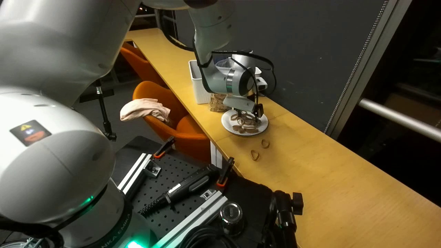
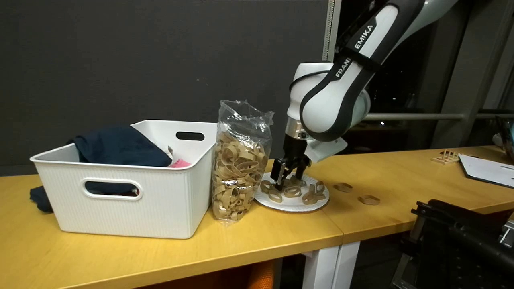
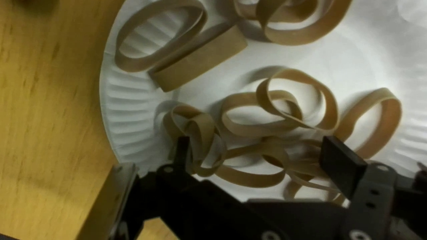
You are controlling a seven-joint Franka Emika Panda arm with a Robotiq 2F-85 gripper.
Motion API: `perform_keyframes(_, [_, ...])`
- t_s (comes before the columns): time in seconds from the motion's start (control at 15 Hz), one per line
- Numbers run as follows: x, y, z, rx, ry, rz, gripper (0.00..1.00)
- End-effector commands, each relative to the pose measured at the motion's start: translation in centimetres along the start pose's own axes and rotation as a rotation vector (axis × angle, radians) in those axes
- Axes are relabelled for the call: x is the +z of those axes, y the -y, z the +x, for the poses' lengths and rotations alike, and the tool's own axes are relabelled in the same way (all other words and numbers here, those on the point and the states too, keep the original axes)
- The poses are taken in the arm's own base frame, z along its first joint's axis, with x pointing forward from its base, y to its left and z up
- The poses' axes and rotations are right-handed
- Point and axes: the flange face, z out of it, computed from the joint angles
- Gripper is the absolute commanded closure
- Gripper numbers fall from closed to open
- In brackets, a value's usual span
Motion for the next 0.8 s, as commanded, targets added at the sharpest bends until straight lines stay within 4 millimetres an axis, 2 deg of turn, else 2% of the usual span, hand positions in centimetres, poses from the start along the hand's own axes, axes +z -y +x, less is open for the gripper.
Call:
perform_keyframes(0.0, [0.6, 0.1, 0.6, 0.008, -0.018, 0.023, 0.32])
perform_keyframes(0.53, [0.1, 0.5, 0.9, 0.027, -0.029, 0.034, 0.95])
perform_keyframes(0.6, [0.0, 0.5, 0.9, 0.03, -0.028, 0.033, 0.99])
perform_keyframes(0.73, [-0.3, 0.5, 0.9, 0.038, -0.024, 0.027, 1.0])
